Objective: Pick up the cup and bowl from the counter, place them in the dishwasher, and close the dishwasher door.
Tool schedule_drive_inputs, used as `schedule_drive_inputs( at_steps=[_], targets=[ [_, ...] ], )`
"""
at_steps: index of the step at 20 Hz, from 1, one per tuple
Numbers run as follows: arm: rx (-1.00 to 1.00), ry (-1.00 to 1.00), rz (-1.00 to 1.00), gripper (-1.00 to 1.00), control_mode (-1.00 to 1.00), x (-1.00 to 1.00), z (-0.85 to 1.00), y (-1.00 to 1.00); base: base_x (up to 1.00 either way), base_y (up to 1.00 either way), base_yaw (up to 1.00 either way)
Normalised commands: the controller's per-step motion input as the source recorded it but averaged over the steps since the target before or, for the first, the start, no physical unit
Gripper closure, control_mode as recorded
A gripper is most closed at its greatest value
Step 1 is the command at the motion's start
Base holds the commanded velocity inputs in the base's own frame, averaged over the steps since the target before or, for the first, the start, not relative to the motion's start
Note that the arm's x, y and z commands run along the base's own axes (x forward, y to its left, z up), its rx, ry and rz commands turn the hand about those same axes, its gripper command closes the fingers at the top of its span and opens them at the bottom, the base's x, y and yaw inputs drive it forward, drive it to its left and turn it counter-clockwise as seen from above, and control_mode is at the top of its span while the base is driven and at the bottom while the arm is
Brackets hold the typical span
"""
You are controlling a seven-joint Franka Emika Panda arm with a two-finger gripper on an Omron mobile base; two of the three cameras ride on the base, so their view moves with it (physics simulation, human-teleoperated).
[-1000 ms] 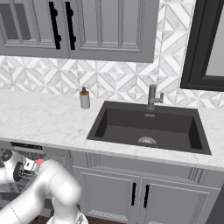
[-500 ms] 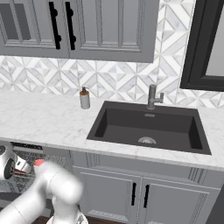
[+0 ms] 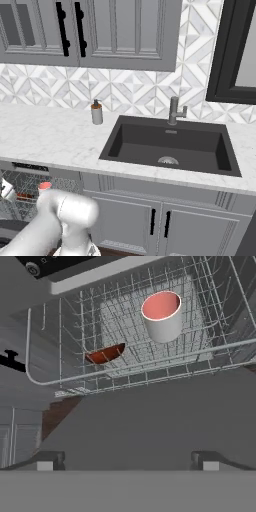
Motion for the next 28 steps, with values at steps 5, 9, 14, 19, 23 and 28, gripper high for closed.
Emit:
schedule_drive_inputs(
  at_steps=[5,9,14,19,23,28],
  targets=[
    [0.0,0.04,0.0,-1.0,-1.0,-1.0,0.88,0.38,0.0,0.0,0.0],
    [0.0,0.11,0.0,-1.0,-1.0,-1.0,0.85,0.31,0.0,0.0,0.0],
    [0.0,0.02,0.0,-1.0,-1.0,-1.0,0.38,0.02,0.0,0.0,0.0],
    [-0.04,-0.01,0.0,-1.0,-1.0,-1.0,-0.38,0.0,0.0,0.0,0.0],
    [-0.11,-0.02,0.0,-1.0,-1.0,-0.64,-0.9,0.0,0.0,0.0,0.0],
    [-0.03,-0.07,-0.02,-1.0,-1.0,0.01,-0.85,0.02,0.0,0.0,0.0]
  ],
)
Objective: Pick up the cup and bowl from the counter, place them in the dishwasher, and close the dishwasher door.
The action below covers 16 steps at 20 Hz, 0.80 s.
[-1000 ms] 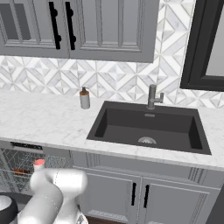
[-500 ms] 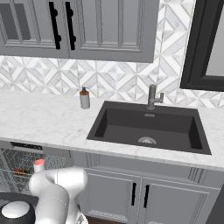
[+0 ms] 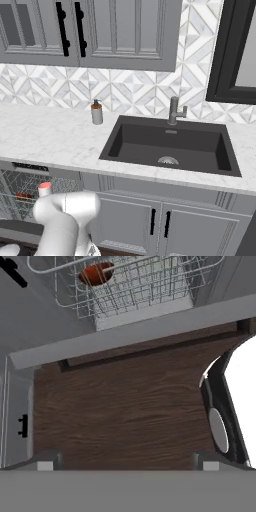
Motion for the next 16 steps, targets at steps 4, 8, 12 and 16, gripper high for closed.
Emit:
schedule_drive_inputs(
  at_steps=[4,8,12,16],
  targets=[
    [-0.16,-0.42,-0.04,-1.0,-1.0,0.26,-1.0,0.0,0.0,0.0,0.0],
    [-0.22,-0.37,-0.02,-1.0,-1.0,0.07,-1.0,0.0,0.0,0.0,0.0],
    [-0.12,-0.12,-0.07,-1.0,-1.0,0.17,-1.0,0.1,0.0,0.0,0.0],
    [0.0,0.0,-0.05,-1.0,-1.0,0.09,-1.0,0.01,0.0,0.0,0.0]
  ],
)
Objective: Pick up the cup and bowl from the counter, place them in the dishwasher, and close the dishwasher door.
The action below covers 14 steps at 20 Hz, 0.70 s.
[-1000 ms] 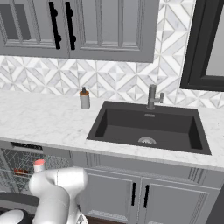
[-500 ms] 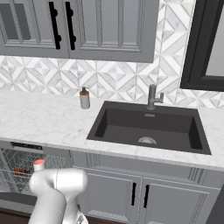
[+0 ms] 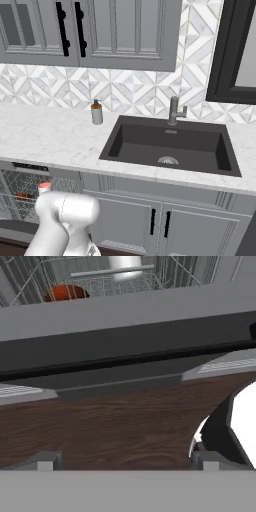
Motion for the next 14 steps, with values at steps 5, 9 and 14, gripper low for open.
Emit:
schedule_drive_inputs(
  at_steps=[5,9,14],
  targets=[
    [0.0,-0.09,0.0,-1.0,-1.0,0.57,-0.96,-0.04,0.0,0.0,0.0],
    [0.0,-0.16,0.0,-1.0,-1.0,0.83,-0.98,-0.38,0.0,0.0,0.0],
    [0.0,-0.23,-0.04,-1.0,-1.0,0.96,-0.98,-0.72,0.0,0.0,0.0]
  ],
)
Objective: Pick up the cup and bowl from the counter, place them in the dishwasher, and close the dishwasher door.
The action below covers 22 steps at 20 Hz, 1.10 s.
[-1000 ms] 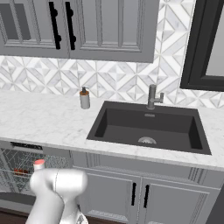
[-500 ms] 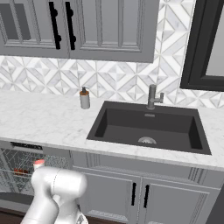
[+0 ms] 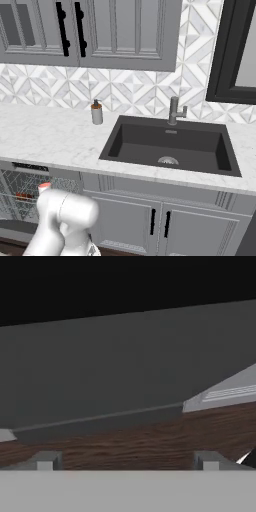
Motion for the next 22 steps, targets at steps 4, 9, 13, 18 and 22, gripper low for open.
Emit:
schedule_drive_inputs(
  at_steps=[4,9,13,18,22],
  targets=[
    [-0.05,-0.26,-0.07,-1.0,-1.0,0.93,-0.78,-0.26,0.0,0.0,0.0],
    [-0.23,-0.35,-0.04,-1.0,-1.0,0.98,-0.33,0.14,0.0,0.0,0.0],
    [-0.32,-0.34,-0.11,-1.0,-1.0,1.0,0.0,0.31,0.0,0.0,0.0],
    [-0.13,-0.31,-0.13,-1.0,-1.0,1.0,0.08,0.03,0.0,0.0,0.0],
    [0.0,-0.35,-0.08,-1.0,-1.0,1.0,0.14,-0.33,0.0,0.0,0.0]
  ],
)
